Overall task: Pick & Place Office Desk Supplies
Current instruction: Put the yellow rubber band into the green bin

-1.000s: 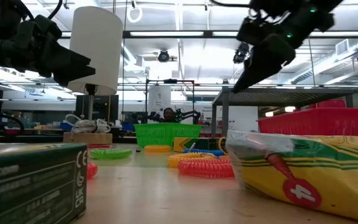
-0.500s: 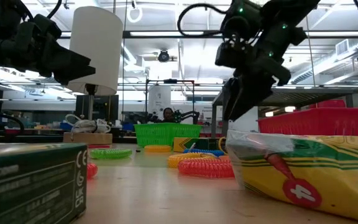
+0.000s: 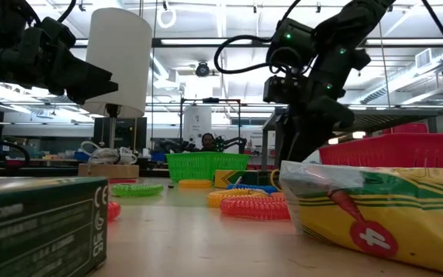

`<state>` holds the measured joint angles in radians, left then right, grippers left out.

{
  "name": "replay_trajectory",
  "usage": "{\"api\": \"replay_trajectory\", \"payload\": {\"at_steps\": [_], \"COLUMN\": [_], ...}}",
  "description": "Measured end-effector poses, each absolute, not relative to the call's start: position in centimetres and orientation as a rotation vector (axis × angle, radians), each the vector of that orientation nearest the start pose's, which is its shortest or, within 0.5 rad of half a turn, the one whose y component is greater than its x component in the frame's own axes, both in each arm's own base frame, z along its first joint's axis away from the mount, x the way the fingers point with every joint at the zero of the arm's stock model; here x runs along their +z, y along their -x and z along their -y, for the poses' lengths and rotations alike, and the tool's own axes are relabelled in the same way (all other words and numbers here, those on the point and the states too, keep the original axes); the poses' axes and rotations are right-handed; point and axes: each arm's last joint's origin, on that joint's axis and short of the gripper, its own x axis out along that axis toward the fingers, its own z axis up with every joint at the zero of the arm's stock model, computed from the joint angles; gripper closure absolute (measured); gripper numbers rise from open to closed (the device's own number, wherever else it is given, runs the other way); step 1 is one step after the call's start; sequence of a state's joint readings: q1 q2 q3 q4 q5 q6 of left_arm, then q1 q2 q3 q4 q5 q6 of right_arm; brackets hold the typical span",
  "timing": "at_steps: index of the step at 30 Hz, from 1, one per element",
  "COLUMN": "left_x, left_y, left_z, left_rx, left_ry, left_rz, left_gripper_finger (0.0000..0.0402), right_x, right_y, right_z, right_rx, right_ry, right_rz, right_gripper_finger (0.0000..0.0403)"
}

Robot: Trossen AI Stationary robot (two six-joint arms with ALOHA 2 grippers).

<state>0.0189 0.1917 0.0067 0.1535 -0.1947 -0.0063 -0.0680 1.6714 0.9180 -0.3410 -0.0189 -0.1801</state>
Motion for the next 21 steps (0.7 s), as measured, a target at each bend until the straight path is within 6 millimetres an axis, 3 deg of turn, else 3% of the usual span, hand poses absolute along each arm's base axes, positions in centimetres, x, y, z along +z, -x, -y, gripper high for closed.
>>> {"api": "replay_trajectory", "payload": {"at_steps": [21], "left_x": [16.44], "left_y": [-10.88], "left_z": [-0.73], "left_rx": [0.202], "left_ry": [0.004], "left_rz": [-0.033], "left_gripper_finger": [0.0160], "right_x": [14.80], "right_y": [-31.35], "right_z": [2.24], "right_rx": [0.112], "right_ry": [0.122], "right_rz": [-1.099], "right_gripper_finger": [0.0222]}}
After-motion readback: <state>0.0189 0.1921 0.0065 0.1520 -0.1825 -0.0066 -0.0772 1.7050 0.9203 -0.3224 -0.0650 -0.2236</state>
